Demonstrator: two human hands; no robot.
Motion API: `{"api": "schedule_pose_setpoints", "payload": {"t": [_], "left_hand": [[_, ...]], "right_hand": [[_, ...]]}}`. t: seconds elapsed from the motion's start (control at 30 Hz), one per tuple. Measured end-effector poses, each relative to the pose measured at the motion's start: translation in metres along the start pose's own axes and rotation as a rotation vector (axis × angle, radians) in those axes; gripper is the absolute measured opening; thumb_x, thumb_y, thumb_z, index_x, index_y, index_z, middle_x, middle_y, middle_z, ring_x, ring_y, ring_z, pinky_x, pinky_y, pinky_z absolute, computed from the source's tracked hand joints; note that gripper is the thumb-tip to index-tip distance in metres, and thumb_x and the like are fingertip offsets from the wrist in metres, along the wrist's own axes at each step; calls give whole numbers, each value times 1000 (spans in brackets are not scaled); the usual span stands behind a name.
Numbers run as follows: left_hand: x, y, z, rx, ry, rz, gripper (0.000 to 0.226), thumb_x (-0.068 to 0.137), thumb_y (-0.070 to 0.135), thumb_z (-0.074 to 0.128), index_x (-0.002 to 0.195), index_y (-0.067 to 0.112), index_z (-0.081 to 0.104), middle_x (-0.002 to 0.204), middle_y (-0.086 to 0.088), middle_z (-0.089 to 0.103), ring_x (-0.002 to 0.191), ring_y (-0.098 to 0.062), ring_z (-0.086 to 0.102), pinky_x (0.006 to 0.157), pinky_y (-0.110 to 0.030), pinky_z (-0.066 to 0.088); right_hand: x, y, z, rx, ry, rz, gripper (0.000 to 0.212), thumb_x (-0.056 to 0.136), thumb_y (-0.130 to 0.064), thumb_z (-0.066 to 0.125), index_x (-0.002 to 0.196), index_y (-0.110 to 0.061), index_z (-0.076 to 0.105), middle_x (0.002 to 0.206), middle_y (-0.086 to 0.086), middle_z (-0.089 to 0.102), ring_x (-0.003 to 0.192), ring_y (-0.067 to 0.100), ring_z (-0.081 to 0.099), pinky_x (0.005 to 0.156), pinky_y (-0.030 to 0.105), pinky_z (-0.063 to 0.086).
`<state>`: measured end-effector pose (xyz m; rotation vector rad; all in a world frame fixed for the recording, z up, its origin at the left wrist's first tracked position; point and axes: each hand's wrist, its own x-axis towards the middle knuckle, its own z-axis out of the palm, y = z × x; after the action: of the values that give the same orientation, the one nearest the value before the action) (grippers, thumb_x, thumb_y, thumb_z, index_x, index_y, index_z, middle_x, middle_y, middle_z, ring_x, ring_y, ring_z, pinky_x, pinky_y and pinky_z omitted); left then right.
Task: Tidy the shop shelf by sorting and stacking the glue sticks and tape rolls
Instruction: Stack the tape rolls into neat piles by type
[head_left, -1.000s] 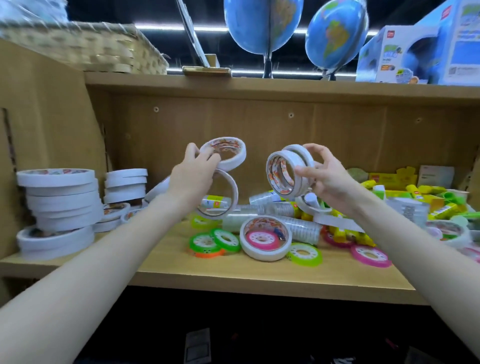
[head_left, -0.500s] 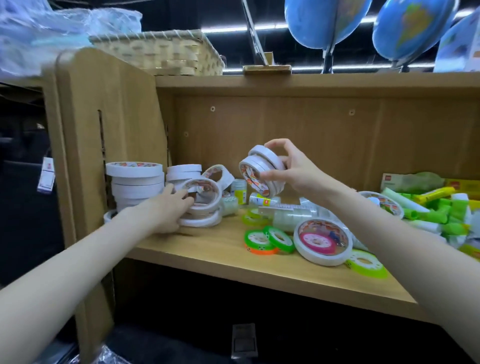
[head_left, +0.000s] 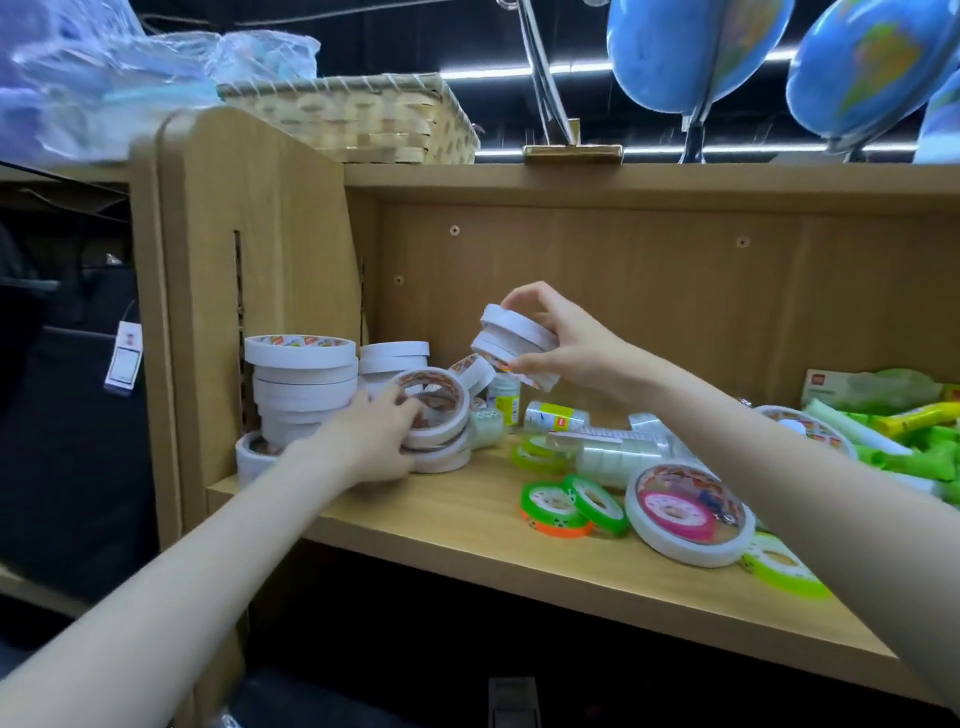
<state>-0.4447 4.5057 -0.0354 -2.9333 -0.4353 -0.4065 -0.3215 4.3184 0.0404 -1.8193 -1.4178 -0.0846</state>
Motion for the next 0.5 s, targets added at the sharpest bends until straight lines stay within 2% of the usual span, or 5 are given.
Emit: {"api": "schedule_pose_setpoints", "payload": {"t": [0.1, 0.2, 0.3, 0.43, 0.5], "left_hand": [[-4, 7, 20, 29, 124, 3, 57, 88, 34, 46, 138, 12, 30, 151, -11, 17, 139, -44, 5, 112, -52, 22], [2, -1, 38, 34, 425, 160, 59, 78, 50, 41, 120, 11, 53, 130, -15, 53, 130, -40, 38, 97, -55, 43], [12, -7, 44, 6, 521, 181, 56, 78, 55, 39, 113, 14, 54, 117, -12, 62, 121, -32, 48, 92, -49, 47], [21, -8, 49, -19, 590, 77, 47, 72, 18, 60, 118, 9, 50, 121, -24, 58, 110, -41, 57, 80, -47, 54], [24, -10, 52, 18, 617, 70, 44, 68, 6, 47, 111, 5, 56, 116, -24, 60, 107, -42, 59, 77, -45, 56]], "right_hand": [[34, -4, 15, -180, -28, -73, 51, 75, -5, 71, 112, -24, 43, 101, -17, 51, 91, 8, 50, 80, 22, 40], [69, -4, 33, -366, -11, -108, 50, 76, -9, 68, 119, -20, 44, 104, -4, 51, 92, 18, 45, 83, 33, 37], [106, -5, 51, -469, 19, -136, 50, 80, -12, 64, 125, -20, 43, 107, 1, 53, 104, 27, 45, 89, 39, 37], [147, 8, 70, -845, 87, -89, 47, 88, -33, 60, 132, -29, 45, 136, 5, 37, 122, 29, 32, 100, 42, 30], [152, 13, 81, -914, 132, -60, 49, 86, -37, 62, 131, -26, 47, 134, 10, 32, 114, 31, 37, 94, 42, 35]]}}
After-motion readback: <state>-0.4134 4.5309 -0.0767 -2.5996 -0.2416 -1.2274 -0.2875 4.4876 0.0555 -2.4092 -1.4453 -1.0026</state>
